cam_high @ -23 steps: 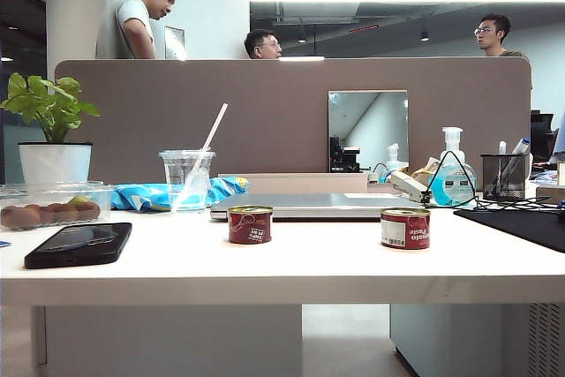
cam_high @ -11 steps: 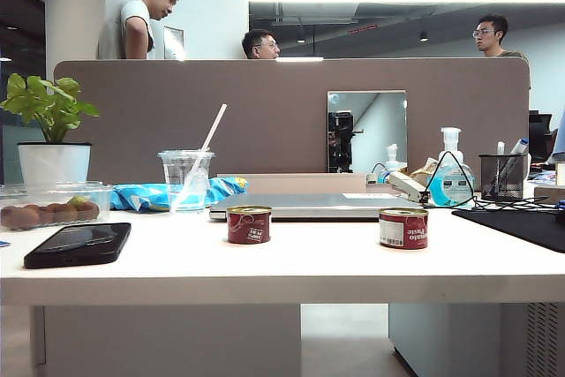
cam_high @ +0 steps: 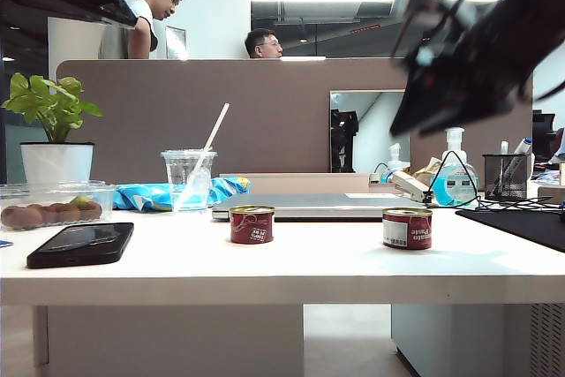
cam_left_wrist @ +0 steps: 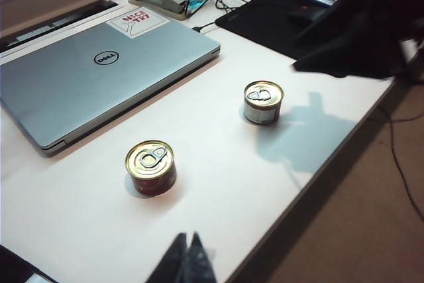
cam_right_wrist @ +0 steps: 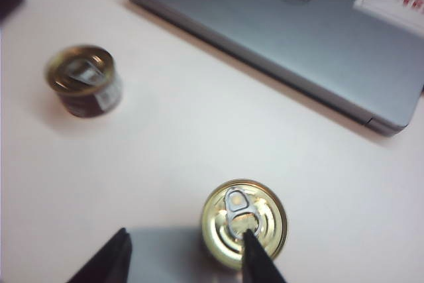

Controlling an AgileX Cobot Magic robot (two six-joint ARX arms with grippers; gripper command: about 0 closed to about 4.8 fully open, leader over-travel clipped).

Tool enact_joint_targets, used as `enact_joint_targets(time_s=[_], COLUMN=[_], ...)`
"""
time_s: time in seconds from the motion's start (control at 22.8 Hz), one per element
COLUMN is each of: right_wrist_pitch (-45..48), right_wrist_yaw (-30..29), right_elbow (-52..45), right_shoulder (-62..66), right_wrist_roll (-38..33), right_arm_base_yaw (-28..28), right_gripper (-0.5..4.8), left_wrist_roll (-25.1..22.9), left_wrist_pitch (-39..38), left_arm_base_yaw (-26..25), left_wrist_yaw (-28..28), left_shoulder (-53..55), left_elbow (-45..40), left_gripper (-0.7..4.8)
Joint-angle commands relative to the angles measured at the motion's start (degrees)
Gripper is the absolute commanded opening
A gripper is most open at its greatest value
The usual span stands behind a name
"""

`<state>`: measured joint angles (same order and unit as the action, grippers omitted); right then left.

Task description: Stack a can of tomatoes on the right onto the can of tomatoes on the left.

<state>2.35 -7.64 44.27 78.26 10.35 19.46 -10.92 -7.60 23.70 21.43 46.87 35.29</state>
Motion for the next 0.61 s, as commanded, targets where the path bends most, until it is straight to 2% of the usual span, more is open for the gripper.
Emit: enact_joint_targets(time_s=[0.04, 0.13, 0.18, 0.61], right_wrist_pitch=[1.7, 1.6, 1.2, 0.1], right_wrist_yaw=[1.6, 3.7, 3.7, 3.0], right_elbow=[4.5, 6.6, 7.7, 9.4], right_shoulder=[8.0, 11.7, 13.0, 17.4], right_wrist_roll=[0.4, 0.4, 0.4, 0.4], right_arm_base_yaw=[-0.2, -0.2, -0.2, -0.4], right_gripper=[3.35, 4.52, 4.79, 4.79], left_wrist_roll=[-0.1, 0.2, 0.4, 0.4], left_wrist_pitch=[-0.3, -1.1, -1.5, -2.3], left_arm_base_yaw=[0.0, 0.0, 0.0, 0.0], left_wrist_yaw=[0.5, 0.5, 0.4, 0.4], left_shoulder=[0.0, 0.0, 0.0, 0.0], left_elbow=[0.3, 0.3, 0.3, 0.3], left_gripper=[-0.05, -0.05, -0.05, -0.05])
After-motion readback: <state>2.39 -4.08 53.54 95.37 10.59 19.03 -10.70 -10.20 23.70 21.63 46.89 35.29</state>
